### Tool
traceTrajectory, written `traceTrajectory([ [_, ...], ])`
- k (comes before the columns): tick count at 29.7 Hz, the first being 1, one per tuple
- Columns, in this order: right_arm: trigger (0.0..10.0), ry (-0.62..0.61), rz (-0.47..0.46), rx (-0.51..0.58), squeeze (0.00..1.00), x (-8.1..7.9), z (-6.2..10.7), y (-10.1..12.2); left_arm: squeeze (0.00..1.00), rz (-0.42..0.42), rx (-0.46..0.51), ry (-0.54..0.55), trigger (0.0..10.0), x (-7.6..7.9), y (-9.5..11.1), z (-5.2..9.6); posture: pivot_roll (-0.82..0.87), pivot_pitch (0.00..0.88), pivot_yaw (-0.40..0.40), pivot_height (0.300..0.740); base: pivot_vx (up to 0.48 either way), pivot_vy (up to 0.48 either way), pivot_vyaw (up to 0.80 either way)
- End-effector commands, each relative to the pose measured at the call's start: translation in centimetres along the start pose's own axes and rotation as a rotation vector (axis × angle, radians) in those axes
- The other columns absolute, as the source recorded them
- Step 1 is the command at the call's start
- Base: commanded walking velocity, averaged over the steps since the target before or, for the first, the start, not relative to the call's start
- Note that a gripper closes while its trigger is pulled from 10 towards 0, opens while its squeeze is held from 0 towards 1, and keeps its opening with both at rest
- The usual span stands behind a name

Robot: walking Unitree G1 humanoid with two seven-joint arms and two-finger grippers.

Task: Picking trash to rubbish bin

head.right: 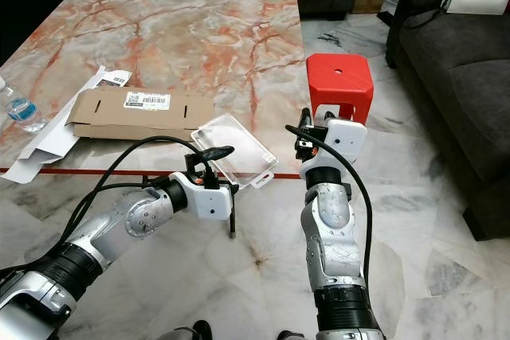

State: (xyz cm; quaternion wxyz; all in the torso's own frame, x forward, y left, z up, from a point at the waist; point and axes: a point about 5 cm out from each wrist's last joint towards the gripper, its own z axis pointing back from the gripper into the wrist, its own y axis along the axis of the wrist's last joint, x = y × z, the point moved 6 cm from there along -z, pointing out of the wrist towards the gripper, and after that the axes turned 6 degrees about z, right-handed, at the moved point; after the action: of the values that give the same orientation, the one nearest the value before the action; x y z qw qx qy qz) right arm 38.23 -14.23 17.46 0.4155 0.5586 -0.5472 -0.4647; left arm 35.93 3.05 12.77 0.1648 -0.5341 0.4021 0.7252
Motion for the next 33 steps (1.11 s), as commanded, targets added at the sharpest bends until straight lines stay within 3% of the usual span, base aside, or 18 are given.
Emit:
traceTrajectory([
  [1, 10.0, -0.002, -0.012, 0.011, 0.0, -0.1, -0.2, 0.2, 0.0, -0.044, -0.001, -0.022, 10.0, 0.5, -0.4, 0.1, 0.06, 0.144, 0.027, 0.74, 0.0, 0.0, 0.0],
  [8, 10.0, 0.0, -0.013, 0.018, 0.0, -0.1, -0.3, 0.4, 0.0, -0.082, -0.045, -0.089, 10.0, 2.4, -1.5, -0.5, 0.06, 0.139, 0.027, 0.74, 0.0, 0.0, 0.0],
  [22, 10.0, 0.001, -0.011, 0.026, 0.0, -0.1, -0.4, 0.6, 0.0, -0.155, -0.091, -0.1, 10.0, 4.0, -1.8, -2.5, 0.05, 0.137, 0.025, 0.74, 0.0, 0.0, 0.0],
  [28, 10.0, -0.001, -0.009, 0.025, 0.0, 0.0, -0.3, 0.6, 0.0, -0.165, -0.115, -0.112, 10.0, 4.2, -2.1, -2.8, 0.05, 0.138, 0.024, 0.74, 0.0, 0.0, 0.0],
  [33, 10.0, -0.001, -0.01, 0.024, 0.0, 0.0, -0.3, 0.6, 0.0, -0.212, -0.176, -0.073, 10.0, 3.4, -3.0, -3.3, 0.05, 0.137, 0.024, 0.74, 0.0, 0.0, 0.0],
])
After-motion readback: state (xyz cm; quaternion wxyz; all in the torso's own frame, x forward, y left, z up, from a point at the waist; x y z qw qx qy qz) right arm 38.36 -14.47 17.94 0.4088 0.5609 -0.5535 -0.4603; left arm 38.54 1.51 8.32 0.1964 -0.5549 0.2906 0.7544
